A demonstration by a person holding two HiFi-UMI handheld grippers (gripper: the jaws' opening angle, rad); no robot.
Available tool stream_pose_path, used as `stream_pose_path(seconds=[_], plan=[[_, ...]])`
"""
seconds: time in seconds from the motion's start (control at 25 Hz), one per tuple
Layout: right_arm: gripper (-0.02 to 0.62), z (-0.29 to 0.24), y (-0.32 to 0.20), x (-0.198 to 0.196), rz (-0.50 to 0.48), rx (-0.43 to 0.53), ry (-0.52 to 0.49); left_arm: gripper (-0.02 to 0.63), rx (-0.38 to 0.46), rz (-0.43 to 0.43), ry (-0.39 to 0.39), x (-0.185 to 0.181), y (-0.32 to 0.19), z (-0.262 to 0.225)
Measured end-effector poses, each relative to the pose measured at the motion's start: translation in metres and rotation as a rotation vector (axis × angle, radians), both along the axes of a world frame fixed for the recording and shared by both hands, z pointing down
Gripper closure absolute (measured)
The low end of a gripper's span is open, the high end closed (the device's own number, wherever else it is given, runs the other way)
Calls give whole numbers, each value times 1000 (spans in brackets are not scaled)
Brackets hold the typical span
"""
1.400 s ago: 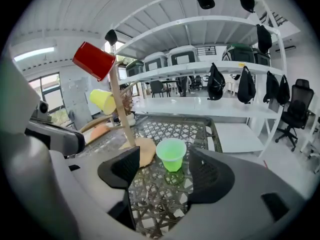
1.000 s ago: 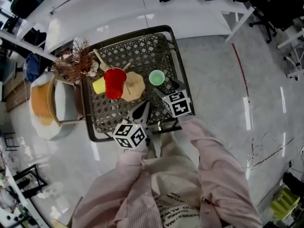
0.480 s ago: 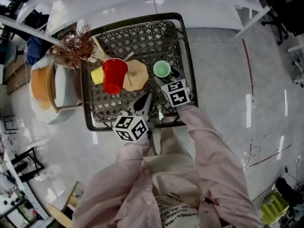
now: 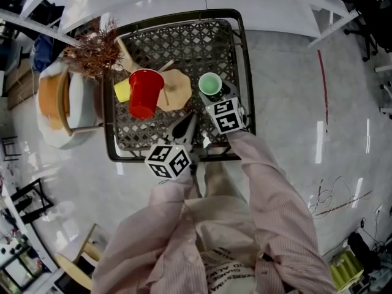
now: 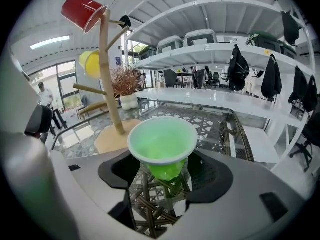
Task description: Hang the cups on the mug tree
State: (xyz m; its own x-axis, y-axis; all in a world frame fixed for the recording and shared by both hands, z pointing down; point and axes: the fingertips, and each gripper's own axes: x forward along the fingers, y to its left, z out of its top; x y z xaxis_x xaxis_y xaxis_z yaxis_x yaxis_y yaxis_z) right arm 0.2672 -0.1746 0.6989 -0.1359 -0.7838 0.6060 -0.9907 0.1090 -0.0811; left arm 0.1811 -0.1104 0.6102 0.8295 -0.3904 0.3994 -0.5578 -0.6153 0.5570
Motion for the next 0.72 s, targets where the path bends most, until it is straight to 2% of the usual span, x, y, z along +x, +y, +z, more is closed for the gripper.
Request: stream_pose_path(seconds=[0.32,0.72], plan=[[308,-8,5,4,-3,-9,-24,607,-2,10,12,9,7,-3],[309,-36,2,17,16,32,4,607,13,34,28,15,15,-20]])
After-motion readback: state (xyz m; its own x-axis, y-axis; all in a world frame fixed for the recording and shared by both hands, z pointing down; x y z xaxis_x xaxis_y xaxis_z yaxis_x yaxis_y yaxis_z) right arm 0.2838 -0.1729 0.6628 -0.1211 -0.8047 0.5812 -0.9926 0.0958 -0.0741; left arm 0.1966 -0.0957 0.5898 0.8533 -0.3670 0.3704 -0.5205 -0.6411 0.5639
